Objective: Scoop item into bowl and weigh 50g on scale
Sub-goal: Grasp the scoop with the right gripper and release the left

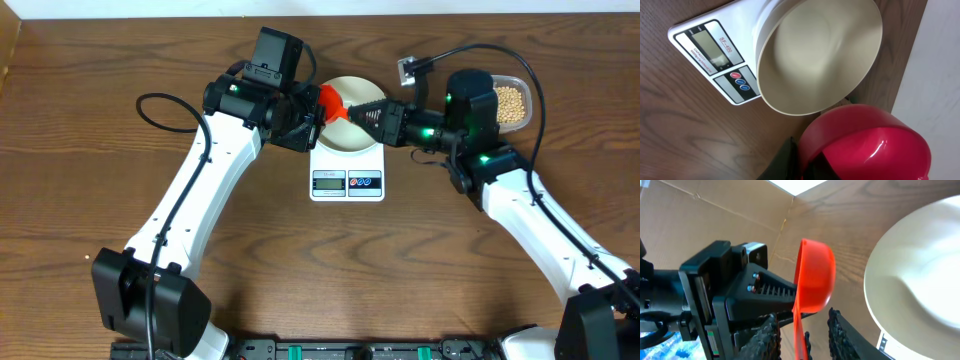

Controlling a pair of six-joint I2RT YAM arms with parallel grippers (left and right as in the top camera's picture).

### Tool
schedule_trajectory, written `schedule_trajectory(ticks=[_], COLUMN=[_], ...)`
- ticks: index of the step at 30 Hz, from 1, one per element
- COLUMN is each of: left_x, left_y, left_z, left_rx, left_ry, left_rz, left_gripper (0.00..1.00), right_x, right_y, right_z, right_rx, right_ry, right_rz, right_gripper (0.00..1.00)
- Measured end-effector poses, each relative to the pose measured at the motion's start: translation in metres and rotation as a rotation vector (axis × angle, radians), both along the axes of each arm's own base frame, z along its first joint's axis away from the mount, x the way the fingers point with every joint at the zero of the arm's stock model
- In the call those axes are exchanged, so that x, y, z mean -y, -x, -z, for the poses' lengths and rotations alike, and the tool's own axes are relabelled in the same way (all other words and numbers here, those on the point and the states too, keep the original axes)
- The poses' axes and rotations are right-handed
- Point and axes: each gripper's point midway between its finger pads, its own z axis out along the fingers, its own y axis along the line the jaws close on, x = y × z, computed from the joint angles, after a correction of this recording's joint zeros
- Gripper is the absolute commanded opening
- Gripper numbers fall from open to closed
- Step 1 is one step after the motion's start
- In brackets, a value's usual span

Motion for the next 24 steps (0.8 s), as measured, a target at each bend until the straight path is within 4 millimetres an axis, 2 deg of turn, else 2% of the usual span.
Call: schedule_trajectory(ticks=[21,24], left_x=[-0.0001,0.0], left_y=[-0.0001,0.0], left_z=[0.0,0.0], left_rx=[0.0,-0.002], left_ry=[-0.001,0.001], left_rz=[0.0,-0.003], left_gripper=[0.09,0.39], right_x=[-0.0003,-0.0004], right_y=[0.0013,0.0015], right_z=[0.0021,0.0021], right_rx=[-0.033,-0.034], right_ry=[-0.006,-0.007], right_rz=[0.005,0.004], right_gripper=[0.01,0.01])
